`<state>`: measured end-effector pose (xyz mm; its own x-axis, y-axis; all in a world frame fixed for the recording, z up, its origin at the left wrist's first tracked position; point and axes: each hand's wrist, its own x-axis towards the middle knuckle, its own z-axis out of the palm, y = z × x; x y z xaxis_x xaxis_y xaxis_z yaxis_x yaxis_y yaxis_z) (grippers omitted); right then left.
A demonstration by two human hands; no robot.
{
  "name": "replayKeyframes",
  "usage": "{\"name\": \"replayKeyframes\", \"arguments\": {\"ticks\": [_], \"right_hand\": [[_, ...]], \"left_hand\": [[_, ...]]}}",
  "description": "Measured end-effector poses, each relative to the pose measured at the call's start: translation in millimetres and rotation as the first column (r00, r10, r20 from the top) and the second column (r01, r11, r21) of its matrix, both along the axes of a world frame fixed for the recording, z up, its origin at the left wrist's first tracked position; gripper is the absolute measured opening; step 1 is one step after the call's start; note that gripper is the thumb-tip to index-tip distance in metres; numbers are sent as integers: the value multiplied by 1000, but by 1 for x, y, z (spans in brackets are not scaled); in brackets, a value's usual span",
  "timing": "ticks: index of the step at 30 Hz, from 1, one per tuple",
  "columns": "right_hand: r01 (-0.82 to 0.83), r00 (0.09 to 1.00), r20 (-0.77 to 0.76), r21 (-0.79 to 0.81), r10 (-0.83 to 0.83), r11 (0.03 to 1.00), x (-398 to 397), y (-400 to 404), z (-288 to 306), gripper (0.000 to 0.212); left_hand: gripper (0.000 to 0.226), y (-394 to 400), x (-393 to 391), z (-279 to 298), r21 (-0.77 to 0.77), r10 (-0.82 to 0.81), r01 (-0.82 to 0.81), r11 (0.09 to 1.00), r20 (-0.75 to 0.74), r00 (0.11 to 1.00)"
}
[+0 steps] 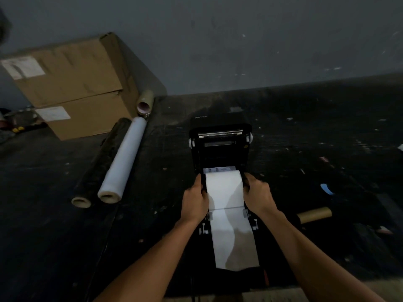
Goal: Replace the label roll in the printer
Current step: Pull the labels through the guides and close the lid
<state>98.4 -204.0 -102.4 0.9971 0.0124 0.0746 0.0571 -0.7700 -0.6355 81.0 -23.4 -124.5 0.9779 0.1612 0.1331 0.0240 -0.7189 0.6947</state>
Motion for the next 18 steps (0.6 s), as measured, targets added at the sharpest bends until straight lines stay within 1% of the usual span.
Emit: {"name": "replayKeyframes", "arguments": {"ticks": [2, 4, 6, 9, 14, 18], "right_hand": [[20, 999, -24, -9, -20, 1000, 1, 0, 0, 36], [51, 997, -61, -66, -55, 997, 3, 2, 1, 40], [65, 996, -61, -82, -70, 995, 2, 5, 2, 43], [75, 996, -46, -71, -79, 995, 1, 7, 4, 44], [96, 994, -44, -74, -99, 993, 1, 8, 9, 43], [122, 989, -72, -94, -129, 988, 5, 12, 11, 42]], "left_hand": [[60, 2, 0, 1, 3, -10, 10, 1000, -6, 1000], [61, 4, 2, 2, 33, -34, 35, 999, -23, 999], [63, 3, 2, 5, 114, -48, 54, 992, -48, 998], [68, -6, 4, 12, 203, -13, 31, 979, -89, 996], [72, -16, 9, 24, 257, 65, -23, 966, -153, 986], [70, -17, 10, 26, 236, 93, -50, 970, -174, 980]]}}
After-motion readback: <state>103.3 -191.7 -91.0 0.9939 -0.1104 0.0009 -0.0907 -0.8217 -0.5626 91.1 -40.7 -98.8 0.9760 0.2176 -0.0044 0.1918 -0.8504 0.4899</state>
